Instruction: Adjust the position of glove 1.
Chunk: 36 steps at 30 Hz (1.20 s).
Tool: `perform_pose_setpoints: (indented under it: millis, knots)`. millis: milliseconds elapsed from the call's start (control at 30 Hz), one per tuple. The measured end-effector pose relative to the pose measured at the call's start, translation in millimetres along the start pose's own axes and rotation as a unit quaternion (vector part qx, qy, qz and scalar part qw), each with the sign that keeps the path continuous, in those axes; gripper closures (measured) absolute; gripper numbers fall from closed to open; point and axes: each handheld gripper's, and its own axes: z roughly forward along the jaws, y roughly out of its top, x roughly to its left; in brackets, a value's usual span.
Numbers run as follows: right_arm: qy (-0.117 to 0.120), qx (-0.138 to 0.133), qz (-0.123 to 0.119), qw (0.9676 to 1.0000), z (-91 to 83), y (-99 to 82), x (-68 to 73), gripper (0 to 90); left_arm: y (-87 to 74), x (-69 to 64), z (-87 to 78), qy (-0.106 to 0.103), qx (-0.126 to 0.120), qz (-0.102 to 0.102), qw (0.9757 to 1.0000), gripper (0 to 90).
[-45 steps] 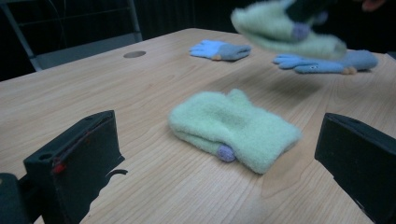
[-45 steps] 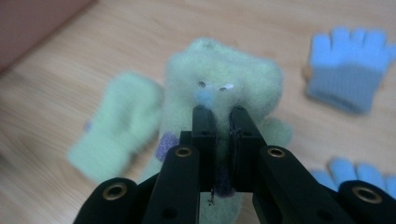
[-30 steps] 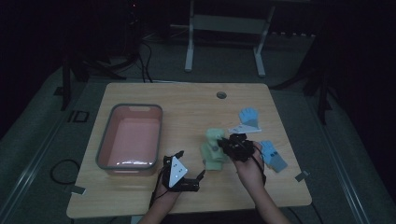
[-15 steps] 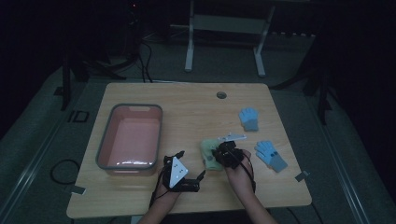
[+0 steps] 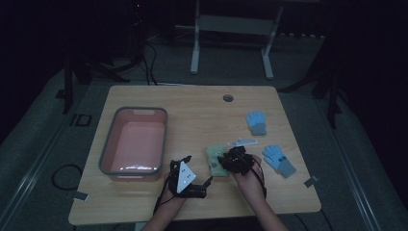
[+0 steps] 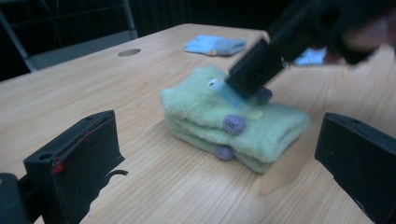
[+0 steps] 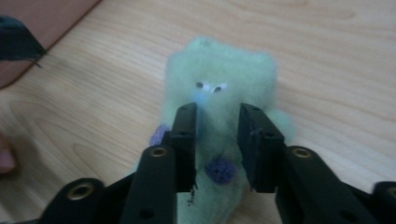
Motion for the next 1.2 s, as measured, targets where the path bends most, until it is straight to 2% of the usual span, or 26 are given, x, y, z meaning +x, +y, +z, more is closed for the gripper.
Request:
perform_pose_setpoints:
  millis: [33,67,100,133,200,233,300,333,367,433,467,500,567,633,700,767,833,900,967,1000,1033,1100,1167,1200]
  knots:
    - [0.004,-0.006,0.0,1.0,-2.4,0.8,-1.3,62.6,0.2,-1.2,0.5,-0.002,0.001,0.009,1.0,0.4]
    - [0.004,-0.006,0.0,1.0,-2.4,0.8,-1.3,62.6,0.2,-1.2,0.5,-0.002,0.001,0.009,1.0,0.4]
    - [0.007,-0.012,-0.001,0.9999,-4.5,1.8,-2.3,61.1,0.3,-4.4,0.4,0.002,0.004,0.021,0.9998,0.4]
    - [0.015,-0.024,-0.01,0.9996,-8.2,4.4,-4.5,55.6,0.7,-5.4,0.5,0.006,0.016,0.025,0.9995,2.9]
    - [0.021,-0.028,-0.02,0.9992,-10.5,6.7,-7.6,54.8,1.3,-6.2,0.3,0.004,0.029,0.017,0.9994,3.8]
    - [0.025,-0.032,-0.024,0.9989,-11.9,7.7,-10.6,54.9,2.5,-6.1,0.4,-0.008,0.041,0.002,0.9991,3.8]
    - [0.035,-0.036,-0.035,0.9981,-14.9,9.7,-17.5,54.8,5.4,-6.2,0.6,-0.026,0.059,-0.012,0.9979,3.5]
    - [0.034,-0.035,-0.041,0.998,-16.3,10.8,-21.1,54.8,8.6,-6.4,0.9,-0.041,0.069,-0.013,0.9967,3.6]
    - [0.042,-0.038,-0.047,0.9973,-18.2,12.3,-26.3,54.5,11.4,-7.5,0.9,-0.041,0.074,-0.009,0.9963,3.7]
    - [0.049,-0.04,-0.046,0.9969,-21.6,14.7,-35.1,54.4,15.6,-8.4,1.0,-0.05,0.076,-0.005,0.9958,5.8]
    - [0.057,-0.042,-0.047,0.9964,-22.8,15.5,-38.1,53.1,17.3,-8.0,1.5,-0.062,0.074,-0.005,0.9953,6.8]
    - [0.065,-0.046,-0.045,0.9958,-24.3,16.5,-41.5,52.8,18.4,-7.8,2.2,-0.081,0.069,-0.002,0.9943,6.8]
    - [0.066,-0.045,-0.045,0.9958,-24.8,18.4,-48.0,53.0,21.6,-10.4,3.4,-0.091,0.069,0.031,0.993,10.7]
    - [0.065,-0.046,-0.047,0.9957,-24.7,20.2,-51.3,53.6,25.1,-13.3,5.7,-0.102,0.068,0.051,0.9912,14.8]
    - [0.07,-0.046,-0.053,0.995,-24.3,24.8,-53.2,53.4,30.7,-17.3,11.7,-0.114,0.074,0.085,0.9871,18.6]
    - [0.075,-0.048,-0.062,0.9941,-22.8,32.6,-52.3,53.8,34.9,-19.4,18.2,-0.122,0.077,0.109,0.9835,22.5]
    - [0.085,-0.048,-0.066,0.9931,-20.8,39.9,-49.9,52.0,37.6,-20.3,25.7,-0.123,0.083,0.135,0.9797,25.6]
    - [0.095,-0.043,-0.069,0.9922,-15.9,45.8,-48.1,51.4,39.6,-20.2,32.0,-0.128,0.092,0.146,0.9766,31.9]
    - [0.107,-0.032,-0.068,0.9915,-8.8,48.9,-47.3,51.0,40.9,-20.5,37.6,-0.132,0.105,0.168,0.9712,34.6]
    - [0.108,-0.028,-0.069,0.9913,-5.8,49.5,-46.8,50.7,41.2,-20.0,40.2,-0.132,0.113,0.175,0.969,35.1]
    - [0.113,-0.023,-0.071,0.9908,-1.5,50.0,-46.7,50.2,41.1,-18.9,43.1,-0.142,0.12,0.176,0.9666,35.2]
    - [0.12,-0.013,-0.071,0.9901,8.7,49.3,-48.3,49.4,40.0,-17.9,46.4,-0.142,0.13,0.19,0.9626,35.2]
    - [0.129,0.001,-0.059,0.9898,19.0,47.0,-52.3,48.7,37.8,-15.1,49.1,-0.15,0.134,0.181,0.9626,35.2]
    - [0.132,0.006,-0.053,0.9898,24.0,45.1,-54.2,48.7,36.0,-14.2,51.0,-0.154,0.141,0.179,0.9615,35.2]
